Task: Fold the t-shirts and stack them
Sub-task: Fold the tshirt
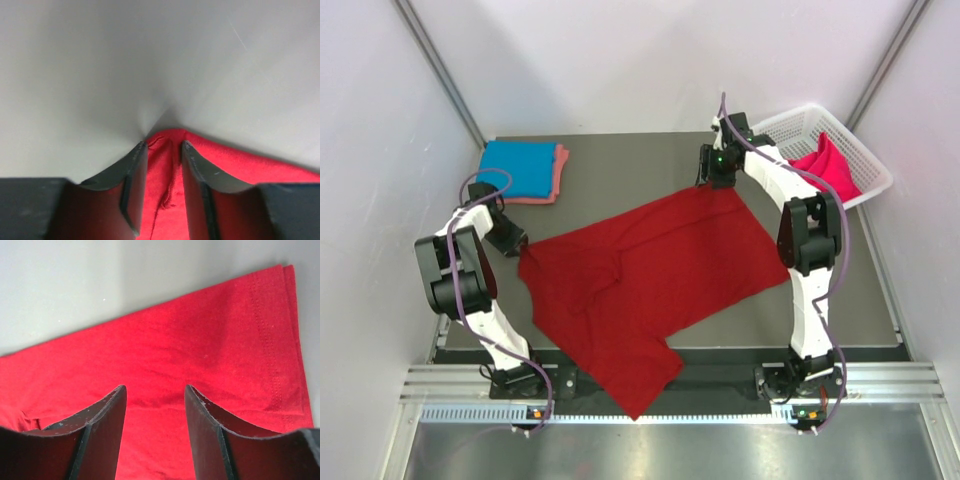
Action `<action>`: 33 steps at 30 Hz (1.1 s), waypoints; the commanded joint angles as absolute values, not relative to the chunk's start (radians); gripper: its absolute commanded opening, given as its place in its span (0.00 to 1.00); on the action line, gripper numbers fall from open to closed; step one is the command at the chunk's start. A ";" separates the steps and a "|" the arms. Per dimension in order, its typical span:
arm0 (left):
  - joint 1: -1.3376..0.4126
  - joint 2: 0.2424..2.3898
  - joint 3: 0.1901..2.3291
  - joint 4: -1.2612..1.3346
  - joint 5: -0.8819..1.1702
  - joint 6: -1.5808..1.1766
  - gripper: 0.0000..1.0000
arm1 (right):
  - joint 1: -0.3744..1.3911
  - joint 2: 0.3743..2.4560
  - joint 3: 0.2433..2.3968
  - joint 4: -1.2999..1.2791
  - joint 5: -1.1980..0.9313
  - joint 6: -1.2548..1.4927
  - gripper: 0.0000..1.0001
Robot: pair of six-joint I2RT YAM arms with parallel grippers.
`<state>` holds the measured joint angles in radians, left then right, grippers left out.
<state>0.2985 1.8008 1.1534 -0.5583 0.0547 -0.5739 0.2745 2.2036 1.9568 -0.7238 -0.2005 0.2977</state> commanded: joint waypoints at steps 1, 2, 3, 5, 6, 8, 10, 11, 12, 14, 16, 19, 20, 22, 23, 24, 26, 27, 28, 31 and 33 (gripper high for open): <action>0.304 1.835 1.187 -0.532 0.043 -0.566 0.33 | 0.244 2.232 2.031 -0.698 -0.202 0.302 0.51; 0.302 1.838 1.189 -0.535 0.040 -0.565 0.33 | 0.239 2.238 2.042 -0.696 -0.201 0.304 0.51; 0.302 1.841 1.189 -0.540 0.035 -0.565 0.32 | 0.235 2.244 2.057 -0.696 -0.198 0.305 0.51; 0.304 1.841 1.187 -0.543 0.038 -0.555 0.36 | 0.221 2.261 2.072 -0.692 -0.193 0.304 0.51; 0.302 1.836 1.183 -0.537 0.041 -0.545 0.38 | 0.213 2.267 2.085 -0.690 -0.193 0.304 0.51; 0.302 1.818 1.174 -0.529 0.060 -0.532 0.39 | 0.199 2.278 2.094 -0.692 -0.193 0.304 0.51; 0.302 1.799 1.175 -0.541 0.054 -0.522 0.39 | 0.190 2.281 2.097 -0.692 -0.193 0.304 0.51; 0.304 1.793 1.180 -0.548 0.045 -0.517 0.41 | 0.183 2.283 2.095 -0.690 -0.196 0.307 0.51; 0.304 1.777 1.187 -0.554 0.041 -0.508 0.43 | 0.180 2.286 2.098 -0.690 -0.198 0.307 0.51; 0.304 1.753 1.190 -0.557 0.032 -0.496 0.48 | 0.178 2.284 2.098 -0.687 -0.202 0.308 0.51; 0.304 1.724 1.198 -0.554 0.015 -0.473 0.55 | 0.179 2.280 2.098 -0.686 -0.207 0.311 0.51; 0.305 1.721 1.221 -0.532 0.029 -0.401 0.57 | 0.178 2.276 2.098 -0.683 -0.219 0.318 0.51; 0.307 1.733 1.235 -0.537 0.050 -0.379 0.57 | 0.179 2.276 2.097 -0.683 -0.222 0.318 0.51; 0.308 1.773 1.288 -0.552 0.103 -0.325 0.54 | 0.178 2.276 2.095 -0.680 -0.225 0.316 0.51; 0.310 1.785 1.296 -0.552 0.126 -0.304 0.54 | 0.178 2.276 2.097 -0.680 -0.229 0.311 0.51; 0.308 1.795 1.304 -0.548 0.150 -0.284 0.52 | 0.178 2.276 2.095 -0.681 -0.227 0.308 0.51; 0.310 1.810 1.301 -0.542 0.182 -0.247 0.50 | 0.178 2.276 2.095 -0.680 -0.230 0.308 0.51; 0.310 1.813 1.287 -0.534 0.195 -0.227 0.50 | 0.176 2.276 2.094 -0.680 -0.232 0.307 0.51; 0.310 1.813 1.281 -0.534 0.199 -0.224 0.50 | 0.176 2.275 2.092 -0.677 -0.232 0.307 0.51; 0.308 1.815 1.253 -0.535 0.203 -0.201 0.50 | 0.172 2.272 2.088 -0.672 -0.235 0.304 0.51; 0.307 1.809 1.232 -0.534 0.196 -0.186 0.50 | 0.170 2.272 2.088 -0.667 -0.242 0.308 0.51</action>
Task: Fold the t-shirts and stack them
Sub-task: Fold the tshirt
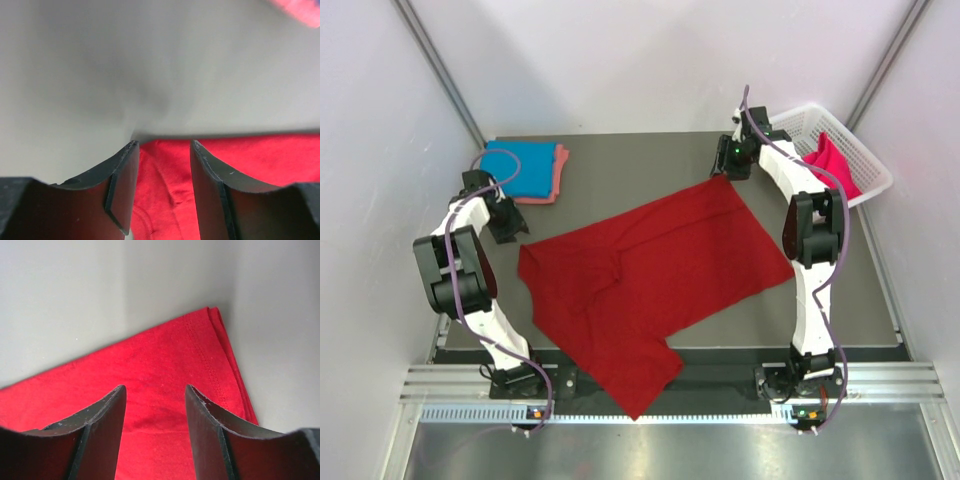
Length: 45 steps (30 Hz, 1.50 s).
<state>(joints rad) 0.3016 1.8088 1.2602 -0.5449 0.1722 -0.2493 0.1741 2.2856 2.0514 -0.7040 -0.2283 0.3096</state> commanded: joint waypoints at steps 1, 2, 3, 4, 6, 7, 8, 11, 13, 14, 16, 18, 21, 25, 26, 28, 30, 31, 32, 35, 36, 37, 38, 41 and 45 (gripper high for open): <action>0.307 1.807 1.227 -0.534 0.190 -0.181 0.50 | 0.169 2.270 2.088 -0.664 -0.245 0.308 0.51; 0.307 1.806 1.223 -0.537 0.190 -0.179 0.50 | 0.169 2.270 2.086 -0.661 -0.250 0.310 0.51; 0.308 1.805 1.215 -0.538 0.190 -0.178 0.50 | 0.170 2.269 2.088 -0.660 -0.252 0.311 0.51; 0.308 1.805 1.212 -0.541 0.193 -0.179 0.50 | 0.169 2.270 2.088 -0.657 -0.253 0.313 0.51; 0.305 1.804 1.200 -0.545 0.186 -0.178 0.50 | 0.170 2.272 2.088 -0.652 -0.261 0.316 0.51; 0.305 1.805 1.197 -0.549 0.173 -0.176 0.50 | 0.170 2.272 2.086 -0.650 -0.262 0.316 0.51; 0.304 1.809 1.193 -0.560 0.154 -0.176 0.50 | 0.170 2.273 2.086 -0.650 -0.268 0.316 0.51; 0.305 1.809 1.180 -0.563 0.144 -0.175 0.49 | 0.169 2.273 2.082 -0.647 -0.273 0.318 0.51; 0.305 1.810 1.177 -0.568 0.124 -0.179 0.48 | 0.167 2.273 2.077 -0.646 -0.273 0.316 0.51; 0.304 1.813 1.172 -0.574 0.115 -0.179 0.48 | 0.167 2.273 2.077 -0.646 -0.273 0.316 0.51; 0.304 1.815 1.169 -0.572 0.101 -0.179 0.48 | 0.167 2.272 2.075 -0.643 -0.278 0.316 0.52; 0.302 1.819 1.164 -0.568 0.101 -0.181 0.47 | 0.167 2.273 2.074 -0.643 -0.278 0.318 0.52; 0.298 1.832 1.170 -0.571 0.094 -0.184 0.43 | 0.167 2.275 2.075 -0.638 -0.284 0.324 0.52; 0.298 1.842 1.164 -0.566 0.092 -0.190 0.38 | 0.169 2.275 2.068 -0.630 -0.288 0.328 0.52; 0.295 1.847 1.164 -0.561 0.094 -0.192 0.35 | 0.167 2.278 2.066 -0.629 -0.285 0.328 0.52; 0.296 1.851 1.163 -0.555 0.095 -0.193 0.33 | 0.169 2.286 2.071 -0.630 -0.278 0.324 0.52; 0.296 1.858 1.164 -0.554 0.095 -0.201 0.27 | 0.167 2.295 2.075 -0.627 -0.262 0.321 0.52; 0.295 1.864 1.170 -0.552 0.091 -0.207 0.26 | 0.167 2.298 2.075 -0.624 -0.238 0.318 0.52; 0.295 1.864 1.172 -0.554 0.091 -0.209 0.22 | 0.167 2.307 2.075 -0.615 -0.210 0.310 0.52; 0.295 1.867 1.175 -0.552 0.091 -0.219 0.18 | 0.169 2.330 2.097 -0.609 -0.180 0.292 0.53; 0.295 1.864 1.175 -0.552 0.092 -0.221 0.15 | 0.169 2.342 2.103 -0.606 -0.157 0.275 0.52; 0.295 1.859 1.175 -0.551 0.094 -0.225 0.15 | 0.169 2.348 2.115 -0.607 -0.143 0.265 0.53; 0.295 1.856 1.174 -0.551 0.094 -0.227 0.14 | 0.170 2.359 2.120 -0.604 -0.129 0.255 0.53; 0.296 1.847 1.169 -0.546 0.095 -0.232 0.09 | 0.172 2.384 2.138 -0.600 -0.107 0.215 0.53; 0.296 1.838 1.161 -0.540 0.109 -0.248 0.04 | 0.175 2.411 2.161 -0.586 -0.061 0.180 0.53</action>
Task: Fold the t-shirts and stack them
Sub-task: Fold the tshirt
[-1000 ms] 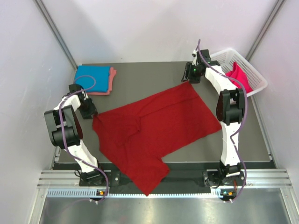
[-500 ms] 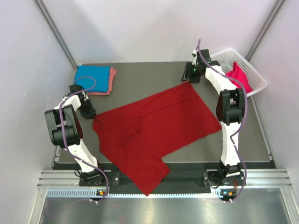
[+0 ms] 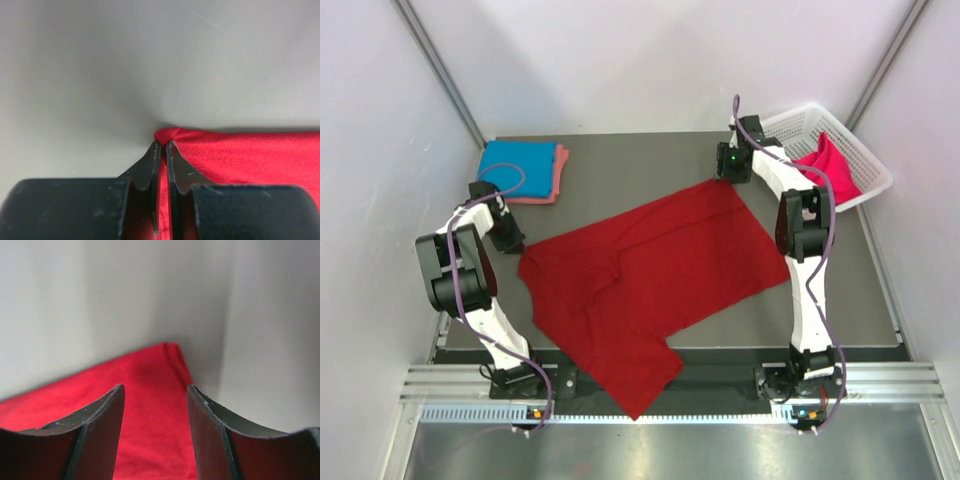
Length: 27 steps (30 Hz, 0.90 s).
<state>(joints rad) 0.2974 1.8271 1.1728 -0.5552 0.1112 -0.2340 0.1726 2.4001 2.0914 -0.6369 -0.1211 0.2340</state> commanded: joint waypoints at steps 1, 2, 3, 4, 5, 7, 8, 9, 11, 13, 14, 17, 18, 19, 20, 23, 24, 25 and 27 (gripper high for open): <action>0.296 1.836 1.157 -0.538 0.112 -0.256 0.02 | 0.175 2.416 2.166 -0.574 -0.058 0.178 0.53; 0.293 1.836 1.154 -0.535 0.117 -0.258 0.02 | 0.176 2.424 2.167 -0.569 -0.058 0.175 0.53; 0.295 1.836 1.154 -0.535 0.117 -0.258 0.02 | 0.176 2.428 2.172 -0.565 -0.058 0.164 0.54; 0.291 1.835 1.152 -0.535 0.117 -0.261 0.01 | 0.176 2.431 2.177 -0.555 -0.058 0.160 0.54; 0.291 1.833 1.152 -0.535 0.117 -0.261 0.00 | 0.176 2.437 2.175 -0.551 -0.058 0.153 0.54; 0.290 1.830 1.147 -0.534 0.114 -0.261 0.00 | 0.176 2.442 2.178 -0.549 -0.054 0.132 0.54; 0.290 1.830 1.149 -0.534 0.115 -0.261 0.00 | 0.176 2.448 2.178 -0.546 -0.051 0.124 0.54; 0.288 1.827 1.147 -0.532 0.115 -0.262 0.00 | 0.175 2.451 2.175 -0.548 -0.048 0.115 0.55; 0.287 1.829 1.147 -0.534 0.114 -0.264 0.00 | 0.169 2.474 2.192 -0.563 -0.061 0.115 0.55; 0.288 1.830 1.147 -0.532 0.110 -0.267 0.00 | 0.166 2.487 2.220 -0.566 -0.084 0.121 0.55; 0.287 1.830 1.149 -0.532 0.110 -0.268 0.00 | 0.166 2.490 2.221 -0.563 -0.090 0.124 0.54; 0.285 1.833 1.152 -0.535 0.112 -0.270 0.00 | 0.167 2.491 2.223 -0.566 -0.107 0.138 0.50; 0.285 1.833 1.154 -0.537 0.113 -0.271 0.00 | 0.167 2.493 2.223 -0.575 -0.129 0.146 0.48; 0.287 1.836 1.157 -0.535 0.112 -0.272 0.00 | 0.166 2.494 2.221 -0.584 -0.129 0.150 0.47; 0.287 1.835 1.157 -0.537 0.113 -0.272 0.00 | 0.166 2.499 2.221 -0.594 -0.127 0.155 0.46; 0.287 1.839 1.161 -0.538 0.117 -0.272 0.00 | 0.167 2.499 2.194 -0.600 -0.130 0.164 0.45; 0.287 1.838 1.163 -0.540 0.114 -0.272 0.00 | 0.167 2.502 2.191 -0.603 -0.129 0.167 0.43; 0.285 1.838 1.163 -0.537 0.114 -0.272 0.00 | 0.167 2.502 2.192 -0.609 -0.124 0.170 0.41; 0.285 1.839 1.164 -0.538 0.112 -0.271 0.00 | 0.166 2.503 2.189 -0.609 -0.117 0.182 0.38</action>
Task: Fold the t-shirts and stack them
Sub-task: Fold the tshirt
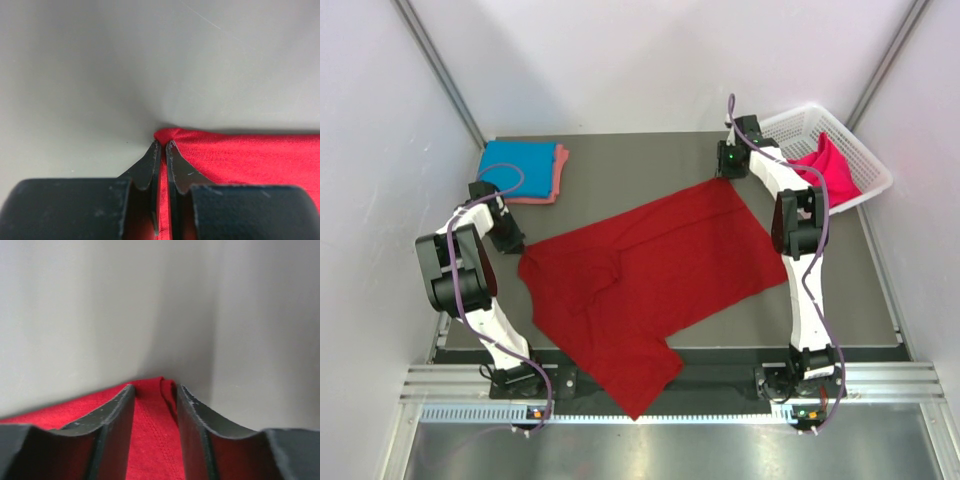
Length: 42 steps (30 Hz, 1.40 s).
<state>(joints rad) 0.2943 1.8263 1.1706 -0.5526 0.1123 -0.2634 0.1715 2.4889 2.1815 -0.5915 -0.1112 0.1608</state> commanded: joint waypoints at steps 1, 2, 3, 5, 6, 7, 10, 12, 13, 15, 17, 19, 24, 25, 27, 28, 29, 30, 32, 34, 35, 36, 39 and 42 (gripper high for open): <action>0.285 1.839 1.166 -0.540 0.112 -0.275 0.00 | 0.166 2.503 2.189 -0.604 -0.115 0.189 0.37; 0.287 1.842 1.169 -0.538 0.113 -0.278 0.00 | 0.164 2.503 2.191 -0.597 -0.115 0.193 0.36; 0.285 1.847 1.172 -0.537 0.112 -0.279 0.00 | 0.164 2.502 2.191 -0.589 -0.112 0.202 0.33; 0.287 1.851 1.175 -0.535 0.112 -0.284 0.00 | 0.158 2.502 2.191 -0.575 -0.109 0.213 0.28; 0.285 1.856 1.181 -0.535 0.112 -0.284 0.00 | 0.156 2.503 2.194 -0.572 -0.109 0.222 0.20; 0.285 1.856 1.183 -0.532 0.110 -0.285 0.00 | 0.153 2.502 2.194 -0.568 -0.109 0.229 0.17; 0.285 1.859 1.184 -0.525 0.106 -0.287 0.00 | 0.141 2.499 2.192 -0.543 -0.113 0.252 0.03; 0.287 1.862 1.190 -0.515 0.098 -0.287 0.00 | 0.134 2.497 2.189 -0.514 -0.127 0.268 0.00; 0.287 1.865 1.193 -0.512 0.095 -0.285 0.00 | 0.132 2.494 2.189 -0.500 -0.130 0.273 0.00; 0.287 1.879 1.209 -0.505 0.089 -0.285 0.00 | 0.127 2.488 2.190 -0.456 -0.133 0.294 0.00; 0.287 1.888 1.224 -0.500 0.084 -0.285 0.00 | 0.124 2.482 2.192 -0.424 -0.132 0.320 0.00; 0.288 1.907 1.252 -0.494 0.072 -0.285 0.00 | 0.123 2.479 2.195 -0.370 -0.144 0.337 0.00; 0.287 1.968 1.343 -0.497 0.061 -0.293 0.00 | 0.124 2.520 2.278 -0.327 -0.184 0.383 0.00; 0.287 1.977 1.359 -0.499 0.061 -0.296 0.00 | 0.124 2.526 2.284 -0.322 -0.187 0.391 0.00; 0.288 2.008 1.402 -0.502 0.058 -0.298 0.00 | 0.123 2.542 2.295 -0.302 -0.195 0.411 0.00; 0.287 2.017 1.416 -0.503 0.058 -0.299 0.00 | 0.123 2.546 2.296 -0.292 -0.195 0.416 0.00; 0.287 2.028 1.445 -0.505 0.057 -0.299 0.00 | 0.124 2.551 2.296 -0.276 -0.195 0.428 0.00; 0.287 2.048 1.459 -0.508 0.055 -0.299 0.00 | 0.124 2.554 2.298 -0.265 -0.195 0.434 0.00; 0.287 2.065 1.492 -0.511 0.051 -0.298 0.00 | 0.124 2.562 2.301 -0.249 -0.195 0.448 0.00; 0.287 2.089 1.515 -0.512 0.051 -0.298 0.00 | 0.124 2.575 2.330 -0.239 -0.193 0.457 0.00; 0.287 2.097 1.538 -0.523 0.048 -0.296 0.00 | 0.123 2.592 2.345 -0.239 -0.193 0.463 0.00; 0.287 2.111 1.548 -0.525 0.048 -0.296 0.00 | 0.123 2.600 2.368 -0.239 -0.192 0.468 0.00; 0.287 2.123 1.578 -0.544 0.034 -0.305 0.05 | 0.121 2.622 2.398 -0.239 -0.193 0.489 0.03; 0.287 2.111 1.617 -0.594 0.009 -0.325 0.36 | 0.123 2.634 2.434 -0.259 -0.202 0.505 0.21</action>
<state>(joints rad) 0.2848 2.0998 1.5658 -0.5591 0.0742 -0.3038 0.1383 2.6305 2.3562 -0.3191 -0.1963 0.4828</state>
